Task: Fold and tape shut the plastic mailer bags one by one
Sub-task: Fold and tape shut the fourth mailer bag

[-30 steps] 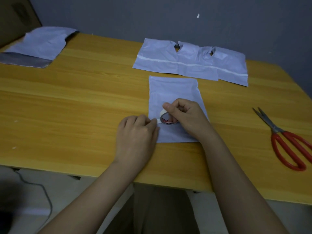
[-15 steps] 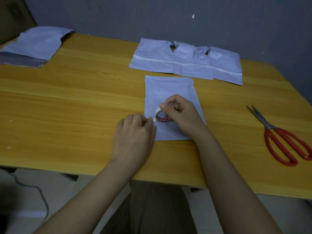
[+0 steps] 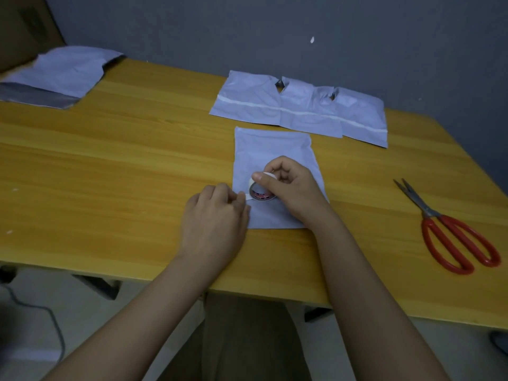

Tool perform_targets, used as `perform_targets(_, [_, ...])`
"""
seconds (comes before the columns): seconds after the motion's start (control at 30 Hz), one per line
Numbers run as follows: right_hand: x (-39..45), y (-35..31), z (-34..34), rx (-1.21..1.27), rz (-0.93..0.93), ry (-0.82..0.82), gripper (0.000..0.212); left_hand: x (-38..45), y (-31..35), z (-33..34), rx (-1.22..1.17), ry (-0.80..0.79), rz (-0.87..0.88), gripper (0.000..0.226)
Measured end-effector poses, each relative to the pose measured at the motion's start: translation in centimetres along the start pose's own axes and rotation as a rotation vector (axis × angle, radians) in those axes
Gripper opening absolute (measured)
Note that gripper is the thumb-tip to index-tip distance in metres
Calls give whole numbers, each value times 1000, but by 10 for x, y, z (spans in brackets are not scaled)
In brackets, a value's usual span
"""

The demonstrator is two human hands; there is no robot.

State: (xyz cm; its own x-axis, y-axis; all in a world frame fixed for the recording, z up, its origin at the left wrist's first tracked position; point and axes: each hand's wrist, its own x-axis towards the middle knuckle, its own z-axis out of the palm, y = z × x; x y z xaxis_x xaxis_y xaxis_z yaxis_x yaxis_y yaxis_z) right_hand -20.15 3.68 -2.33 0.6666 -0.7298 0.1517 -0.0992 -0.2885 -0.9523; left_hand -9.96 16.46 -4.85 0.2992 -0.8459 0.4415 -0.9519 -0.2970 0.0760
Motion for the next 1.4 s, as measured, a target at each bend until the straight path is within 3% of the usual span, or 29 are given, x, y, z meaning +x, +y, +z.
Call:
perform_targets(0.97, [-2, -7, -1, 68, -47, 152, 16, -1, 1, 1, 34, 11, -28, 41])
perform_targets(1.4, [-1, -2, -7, -155, -111, 118, 7, -1, 2, 0, 44, -3, -41, 40])
